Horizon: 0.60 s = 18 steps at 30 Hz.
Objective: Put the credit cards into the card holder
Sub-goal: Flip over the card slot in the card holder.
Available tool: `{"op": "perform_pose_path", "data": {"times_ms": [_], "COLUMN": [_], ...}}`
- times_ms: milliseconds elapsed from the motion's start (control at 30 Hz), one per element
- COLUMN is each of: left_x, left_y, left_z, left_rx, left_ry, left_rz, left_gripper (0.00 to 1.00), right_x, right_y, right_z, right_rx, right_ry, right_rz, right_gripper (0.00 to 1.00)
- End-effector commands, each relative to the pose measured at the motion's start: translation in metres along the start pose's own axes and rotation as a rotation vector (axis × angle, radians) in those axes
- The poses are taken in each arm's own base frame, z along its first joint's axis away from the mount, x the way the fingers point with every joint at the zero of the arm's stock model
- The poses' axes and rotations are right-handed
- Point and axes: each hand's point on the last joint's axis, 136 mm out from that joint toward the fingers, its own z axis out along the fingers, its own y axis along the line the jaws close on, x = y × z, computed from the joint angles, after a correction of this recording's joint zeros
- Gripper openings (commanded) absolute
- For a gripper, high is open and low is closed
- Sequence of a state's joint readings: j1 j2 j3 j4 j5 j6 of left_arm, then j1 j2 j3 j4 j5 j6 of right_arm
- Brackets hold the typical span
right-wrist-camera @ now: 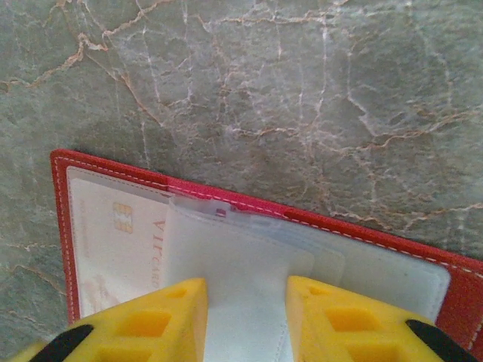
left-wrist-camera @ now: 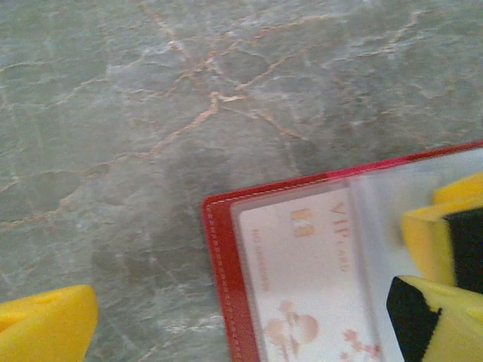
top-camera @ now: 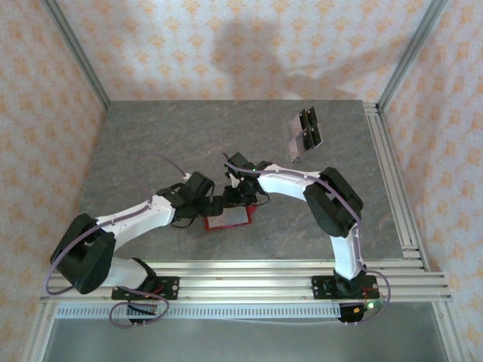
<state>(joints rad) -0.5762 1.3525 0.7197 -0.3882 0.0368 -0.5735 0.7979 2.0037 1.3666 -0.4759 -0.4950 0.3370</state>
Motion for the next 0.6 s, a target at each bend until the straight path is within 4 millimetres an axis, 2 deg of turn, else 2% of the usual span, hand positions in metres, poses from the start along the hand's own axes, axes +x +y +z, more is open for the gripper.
{"op": "perform_pose_path", "data": {"times_ms": [0, 567], "left_x": [0.002, 0.022], "left_y": [-0.011, -0.026], "left_z": [-0.005, 0.004], "left_rx": [0.064, 0.132], "left_ry": [-0.02, -0.024], "left_rz": [0.029, 0.08], "left_gripper": [1.0, 1.0], "right_x": [0.005, 0.005], "right_y": [0.004, 0.003], "right_z": [-0.001, -0.001], "right_rx": [-0.013, -0.018], "right_ry": [0.004, 0.005], "right_rz": [0.011, 0.018], "right_gripper": [0.33, 0.33]}}
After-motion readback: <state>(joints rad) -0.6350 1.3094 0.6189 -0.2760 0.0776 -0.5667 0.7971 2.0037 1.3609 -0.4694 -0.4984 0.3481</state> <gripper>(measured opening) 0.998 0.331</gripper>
